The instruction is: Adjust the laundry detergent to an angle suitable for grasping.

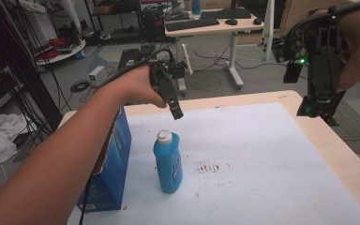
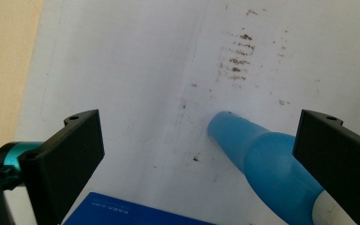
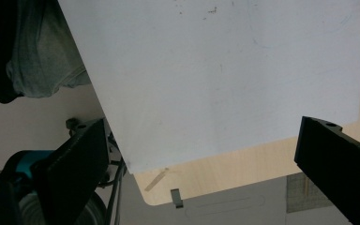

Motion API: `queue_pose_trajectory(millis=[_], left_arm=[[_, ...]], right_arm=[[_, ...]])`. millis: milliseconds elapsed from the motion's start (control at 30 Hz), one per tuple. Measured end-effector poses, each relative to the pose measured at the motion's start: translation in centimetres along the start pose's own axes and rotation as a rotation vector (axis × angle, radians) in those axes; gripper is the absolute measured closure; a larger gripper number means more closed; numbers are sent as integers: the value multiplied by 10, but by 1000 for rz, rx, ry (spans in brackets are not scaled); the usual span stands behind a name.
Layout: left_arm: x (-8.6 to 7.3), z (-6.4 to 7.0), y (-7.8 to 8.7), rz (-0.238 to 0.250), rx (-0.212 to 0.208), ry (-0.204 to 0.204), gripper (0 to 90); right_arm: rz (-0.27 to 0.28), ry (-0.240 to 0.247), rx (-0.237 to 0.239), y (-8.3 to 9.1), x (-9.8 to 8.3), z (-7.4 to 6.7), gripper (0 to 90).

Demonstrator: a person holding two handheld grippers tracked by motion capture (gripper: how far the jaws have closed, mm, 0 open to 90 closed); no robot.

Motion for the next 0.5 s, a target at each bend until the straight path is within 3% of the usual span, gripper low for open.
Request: queue_pose_trajectory(millis=[500], left_arm=[[-1, 1, 1, 2, 3, 1, 22]], right_arm=[[-3, 0, -26, 3, -2, -5, 26]])
Point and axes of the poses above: each handheld gripper's, and its own axes: y roughly backward along the jaws, x roughly out of its top, z roughly to its right, the point moved 8 cm from there along -y, roughly forward along the jaws, and after that the axes turned 13 degrees about y, right-handed, at the moved point
